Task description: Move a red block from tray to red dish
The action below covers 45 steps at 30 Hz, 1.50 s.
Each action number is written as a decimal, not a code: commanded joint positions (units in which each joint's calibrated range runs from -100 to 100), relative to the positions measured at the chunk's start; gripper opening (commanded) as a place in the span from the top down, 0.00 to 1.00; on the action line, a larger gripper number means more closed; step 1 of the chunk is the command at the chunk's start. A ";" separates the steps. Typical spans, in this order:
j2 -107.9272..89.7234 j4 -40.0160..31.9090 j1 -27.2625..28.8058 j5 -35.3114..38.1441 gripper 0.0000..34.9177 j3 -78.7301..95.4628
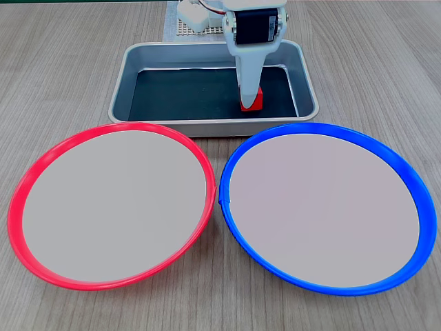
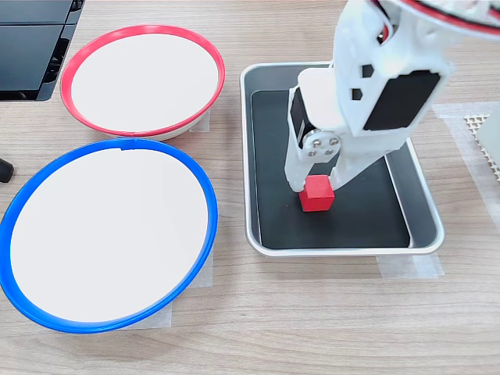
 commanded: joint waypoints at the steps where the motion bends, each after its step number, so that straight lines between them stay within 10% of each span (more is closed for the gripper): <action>1: 0.55 1.69 0.28 -0.05 0.99 -3.91; 12: -13.35 16.30 8.56 8.06 0.99 -19.11; 31: 21.62 -15.97 18.44 12.60 0.99 -37.04; 37: 24.94 -20.18 18.82 14.07 0.47 -37.86; 41: 21.70 -20.35 19.10 13.33 0.35 -36.95; 44: 11.55 -23.24 18.91 8.94 0.96 -31.22; 45: 9.42 -23.57 18.82 7.77 0.99 -29.67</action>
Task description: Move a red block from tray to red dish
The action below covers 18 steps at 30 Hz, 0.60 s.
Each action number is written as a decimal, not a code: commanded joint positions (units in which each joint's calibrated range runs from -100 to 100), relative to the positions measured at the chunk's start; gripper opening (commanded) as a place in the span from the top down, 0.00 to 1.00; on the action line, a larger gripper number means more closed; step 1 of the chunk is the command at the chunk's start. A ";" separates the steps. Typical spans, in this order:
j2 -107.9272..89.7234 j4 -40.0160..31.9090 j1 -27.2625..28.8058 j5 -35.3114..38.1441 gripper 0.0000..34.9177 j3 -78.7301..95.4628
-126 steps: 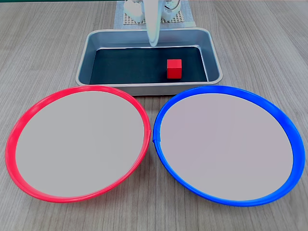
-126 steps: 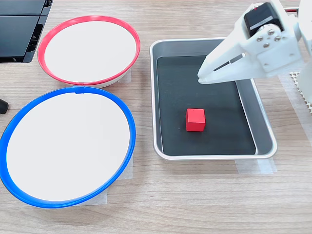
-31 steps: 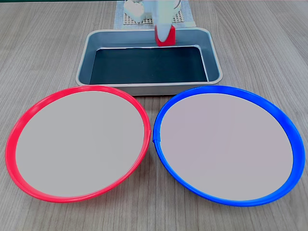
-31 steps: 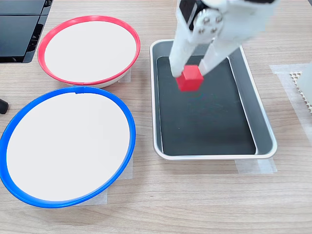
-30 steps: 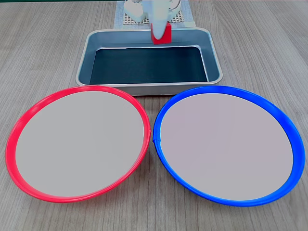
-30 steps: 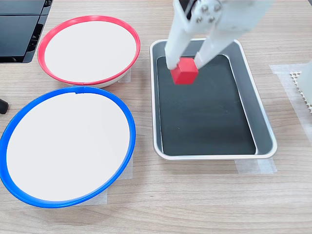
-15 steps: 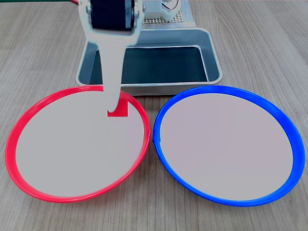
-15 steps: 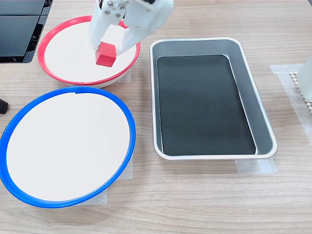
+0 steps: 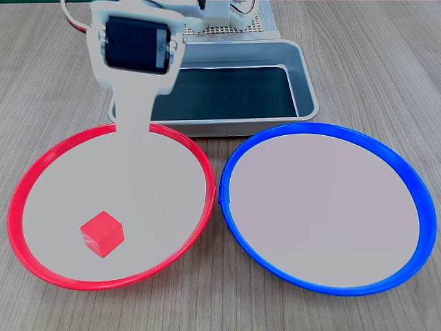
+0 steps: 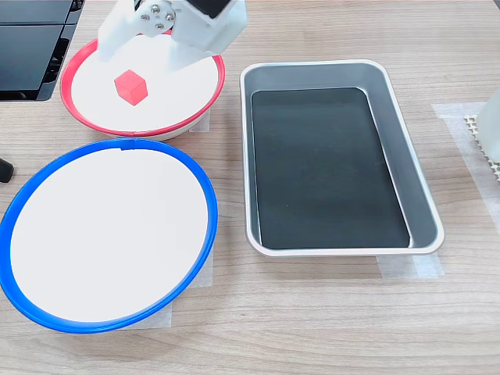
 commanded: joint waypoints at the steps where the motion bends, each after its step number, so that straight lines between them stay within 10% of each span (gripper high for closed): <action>1: -14.54 -2.53 -0.67 -5.47 0.99 7.00; 9: -70.91 -1.37 -12.16 -9.91 1.00 63.26; 18: -103.75 3.33 -9.90 -9.62 1.00 88.84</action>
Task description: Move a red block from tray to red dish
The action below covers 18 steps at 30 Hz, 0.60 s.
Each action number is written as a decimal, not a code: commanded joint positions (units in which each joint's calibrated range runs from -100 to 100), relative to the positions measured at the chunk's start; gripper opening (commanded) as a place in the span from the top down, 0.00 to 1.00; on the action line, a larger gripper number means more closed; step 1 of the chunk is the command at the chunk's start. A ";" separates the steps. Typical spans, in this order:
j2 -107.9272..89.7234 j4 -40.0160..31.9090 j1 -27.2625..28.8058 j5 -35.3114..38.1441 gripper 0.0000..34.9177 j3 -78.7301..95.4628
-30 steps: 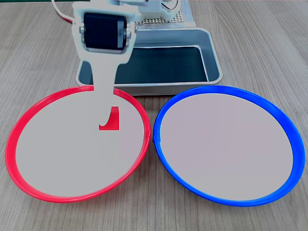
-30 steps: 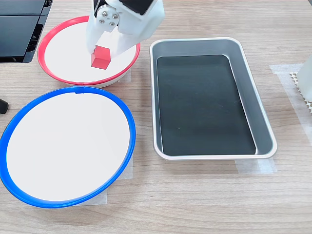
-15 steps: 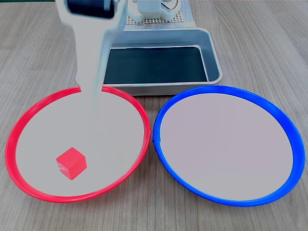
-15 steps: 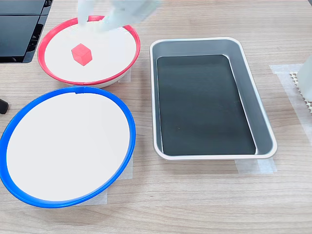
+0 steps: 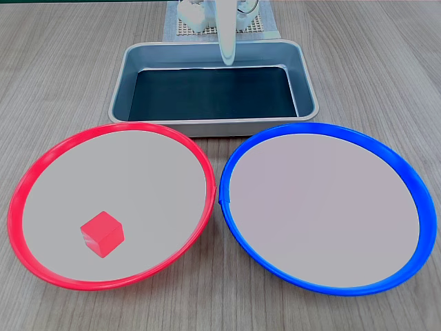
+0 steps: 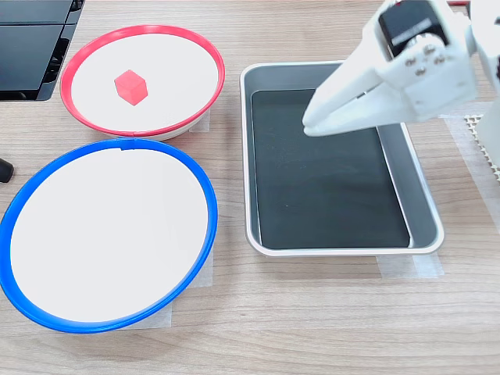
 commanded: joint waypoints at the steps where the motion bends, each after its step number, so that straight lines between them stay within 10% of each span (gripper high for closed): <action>1: -10.06 3.93 2.07 0.20 1.00 4.26; 18: -15.17 12.10 2.91 -0.34 0.99 4.26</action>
